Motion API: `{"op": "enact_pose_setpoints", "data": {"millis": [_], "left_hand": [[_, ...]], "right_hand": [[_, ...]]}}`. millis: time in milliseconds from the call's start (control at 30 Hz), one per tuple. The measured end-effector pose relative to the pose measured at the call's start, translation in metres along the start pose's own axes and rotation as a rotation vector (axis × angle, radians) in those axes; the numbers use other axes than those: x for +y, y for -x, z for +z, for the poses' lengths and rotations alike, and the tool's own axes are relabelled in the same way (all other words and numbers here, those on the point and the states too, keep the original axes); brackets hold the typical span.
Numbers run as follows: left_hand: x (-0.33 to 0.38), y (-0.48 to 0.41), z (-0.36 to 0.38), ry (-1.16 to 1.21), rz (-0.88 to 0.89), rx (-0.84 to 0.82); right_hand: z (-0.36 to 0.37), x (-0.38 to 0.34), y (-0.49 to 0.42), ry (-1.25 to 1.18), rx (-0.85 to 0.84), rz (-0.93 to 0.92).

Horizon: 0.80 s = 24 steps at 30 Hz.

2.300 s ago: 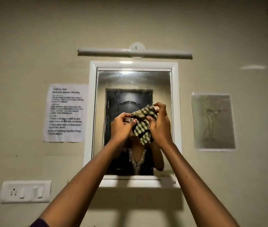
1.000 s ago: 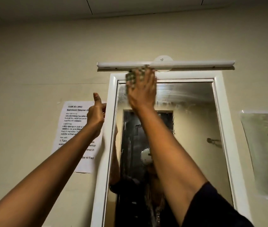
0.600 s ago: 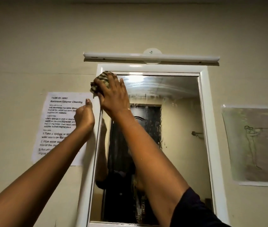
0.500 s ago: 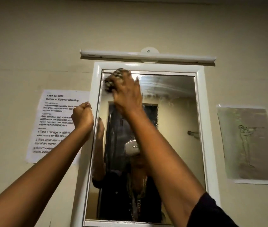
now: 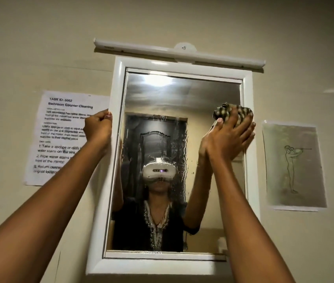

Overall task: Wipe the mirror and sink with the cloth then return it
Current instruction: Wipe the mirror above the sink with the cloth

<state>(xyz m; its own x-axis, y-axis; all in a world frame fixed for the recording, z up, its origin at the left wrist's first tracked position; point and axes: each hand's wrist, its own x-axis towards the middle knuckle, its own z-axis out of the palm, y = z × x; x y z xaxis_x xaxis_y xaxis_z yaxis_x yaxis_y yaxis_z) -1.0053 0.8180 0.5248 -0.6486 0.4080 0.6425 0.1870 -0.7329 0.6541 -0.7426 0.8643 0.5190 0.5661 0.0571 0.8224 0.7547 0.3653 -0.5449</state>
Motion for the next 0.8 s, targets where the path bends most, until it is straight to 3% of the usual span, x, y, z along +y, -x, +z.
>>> {"op": "enact_pose_setpoints", "data": {"millis": [133,367,500,700,800], "left_hand": [[-0.003,-0.005,-0.001,0.035,0.006,-0.049],[-0.016,-0.015,-0.006,0.398,-0.173,-0.086],[-0.023,-0.019,-0.006,0.728,-0.219,-0.057],[-0.024,-0.011,-0.009,0.669,-0.161,-0.065],[-0.032,-0.004,-0.016,0.444,-0.107,-0.135]], "right_hand": [[0.010,-0.035,0.010,-0.073,-0.018,0.026],[0.032,-0.148,0.076,-0.209,-0.271,-0.611],[0.041,-0.167,0.120,-0.137,-0.395,-0.825],[0.038,-0.124,0.099,-0.025,-0.376,-0.977],[0.023,-0.088,0.069,-0.037,-0.321,-0.841]]}}
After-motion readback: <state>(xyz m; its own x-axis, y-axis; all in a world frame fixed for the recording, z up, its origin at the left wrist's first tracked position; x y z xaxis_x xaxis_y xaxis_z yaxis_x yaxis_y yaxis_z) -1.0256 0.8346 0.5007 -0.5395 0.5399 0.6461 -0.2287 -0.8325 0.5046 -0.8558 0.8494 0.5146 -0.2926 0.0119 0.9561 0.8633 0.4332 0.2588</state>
